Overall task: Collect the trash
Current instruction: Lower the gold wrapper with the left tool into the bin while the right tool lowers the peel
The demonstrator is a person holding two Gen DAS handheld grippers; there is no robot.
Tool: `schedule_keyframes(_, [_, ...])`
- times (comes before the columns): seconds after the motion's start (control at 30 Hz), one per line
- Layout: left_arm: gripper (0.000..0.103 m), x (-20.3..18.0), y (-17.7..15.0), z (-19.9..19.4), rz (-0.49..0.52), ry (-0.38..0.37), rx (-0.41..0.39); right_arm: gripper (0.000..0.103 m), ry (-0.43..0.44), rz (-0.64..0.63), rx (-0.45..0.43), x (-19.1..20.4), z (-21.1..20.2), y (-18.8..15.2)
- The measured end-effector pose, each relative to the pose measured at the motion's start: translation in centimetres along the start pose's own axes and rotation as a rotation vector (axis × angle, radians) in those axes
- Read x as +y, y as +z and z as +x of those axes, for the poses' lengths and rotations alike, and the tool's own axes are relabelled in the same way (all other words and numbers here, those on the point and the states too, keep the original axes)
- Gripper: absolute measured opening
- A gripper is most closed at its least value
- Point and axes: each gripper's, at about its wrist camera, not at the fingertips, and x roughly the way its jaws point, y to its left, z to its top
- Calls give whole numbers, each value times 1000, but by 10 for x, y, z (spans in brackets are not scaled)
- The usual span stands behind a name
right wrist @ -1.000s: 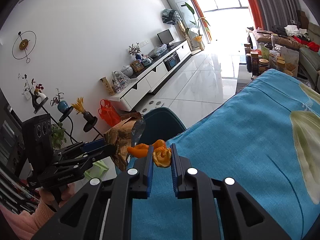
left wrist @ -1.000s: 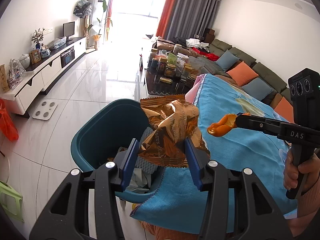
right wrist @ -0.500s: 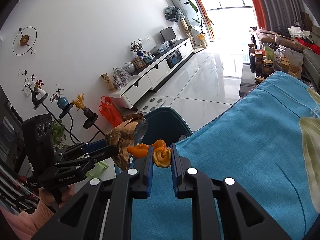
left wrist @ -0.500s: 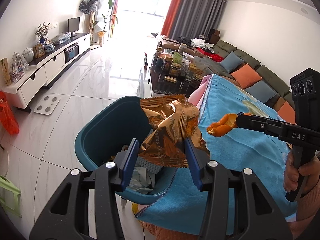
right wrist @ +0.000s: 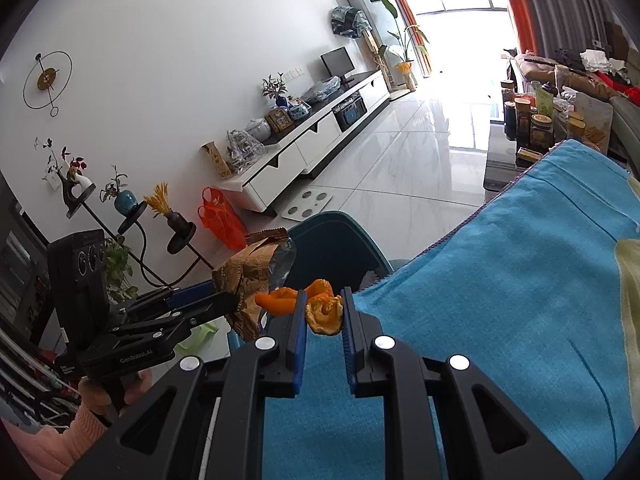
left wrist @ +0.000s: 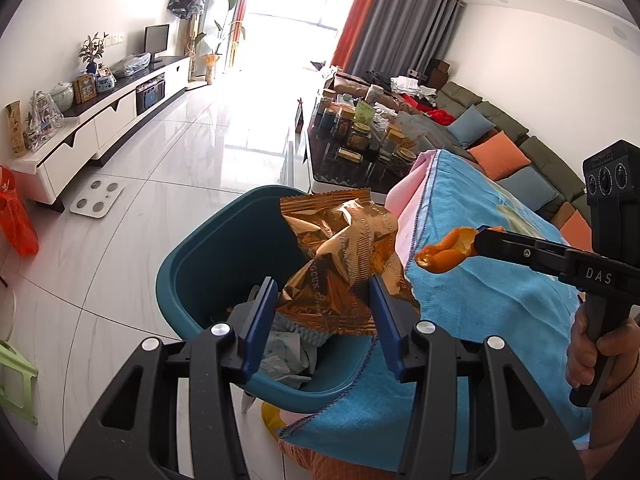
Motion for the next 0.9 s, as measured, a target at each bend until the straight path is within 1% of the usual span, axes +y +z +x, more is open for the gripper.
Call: schedule_keyframes(0.9, [47,10,2,19,-32,29,36,15,-25,2,33,3,21,9])
